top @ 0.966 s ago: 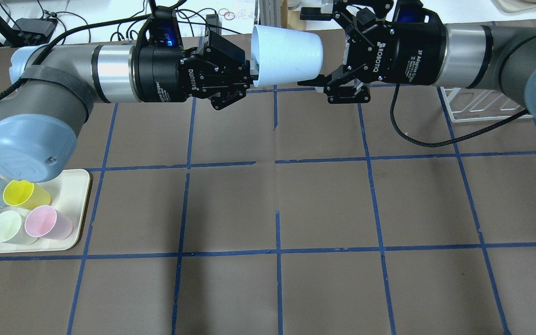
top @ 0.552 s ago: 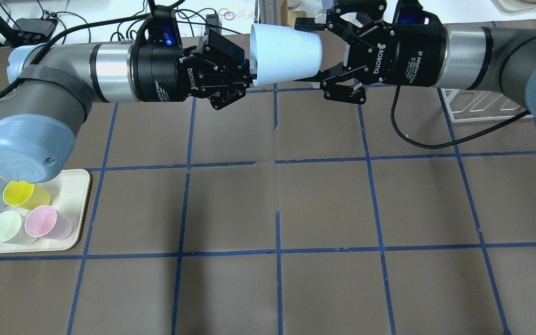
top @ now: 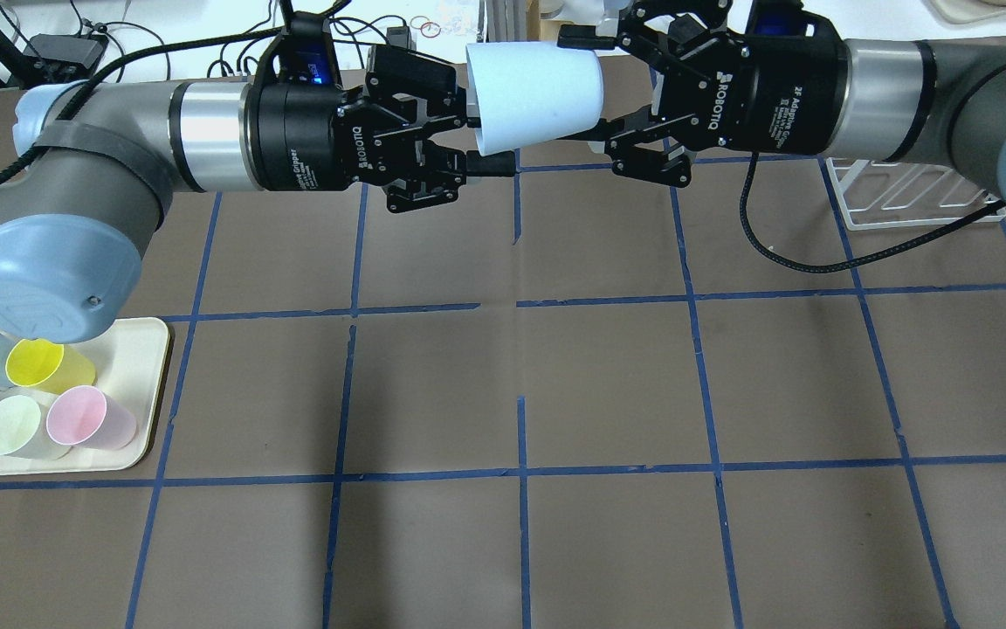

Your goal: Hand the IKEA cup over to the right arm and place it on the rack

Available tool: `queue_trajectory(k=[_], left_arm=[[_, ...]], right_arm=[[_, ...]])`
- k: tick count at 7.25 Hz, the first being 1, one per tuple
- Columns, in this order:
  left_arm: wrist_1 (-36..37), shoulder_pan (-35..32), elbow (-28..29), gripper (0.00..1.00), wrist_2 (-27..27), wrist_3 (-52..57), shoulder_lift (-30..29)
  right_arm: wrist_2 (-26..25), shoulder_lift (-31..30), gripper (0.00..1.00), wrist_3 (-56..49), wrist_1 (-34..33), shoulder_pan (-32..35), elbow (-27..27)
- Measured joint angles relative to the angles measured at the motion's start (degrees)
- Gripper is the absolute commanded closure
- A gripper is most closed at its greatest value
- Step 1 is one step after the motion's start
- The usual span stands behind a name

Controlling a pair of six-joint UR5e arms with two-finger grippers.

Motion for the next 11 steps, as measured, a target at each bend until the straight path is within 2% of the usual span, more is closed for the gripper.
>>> queue_trajectory(k=[3, 4, 5, 6, 8, 10, 11], left_arm=[[0.2, 0.4, 0.7, 0.0, 0.9, -1.2, 0.0], [1.1, 0.5, 1.3, 0.0, 3.5, -1.5, 0.2], [2.7, 0.5, 2.6, 0.0, 10.6, -1.8, 0.3], [3.9, 0.2, 4.4, 0.0, 19.9, -2.4, 0.3], [4.5, -0.7, 8.1, 0.0, 39.5, -3.4, 0.3], [4.4, -2.0, 10.7, 0.0, 59.9, -5.5, -0.4], [4.0, -2.4, 11.9, 0.0, 67.3, -6.5, -0.8]], right_arm=[[-2.7, 0.1, 1.0, 0.2, 0.0, -6.4, -1.4], [-4.7, 0.1, 1.0, 0.2, -0.1, -9.0, -1.7], [-8.2, 0.1, 1.0, 0.2, -0.4, -12.4, -2.0], [-14.5, 0.1, 1.0, 0.1, -1.6, -16.1, -2.7], [-36.2, -0.2, 1.0, -0.7, -6.3, -19.7, -6.3], [-57.6, -0.4, 1.0, -4.2, -13.8, -20.1, -8.2], [-66.0, -0.3, 1.0, -7.7, -18.7, -20.1, -8.3]])
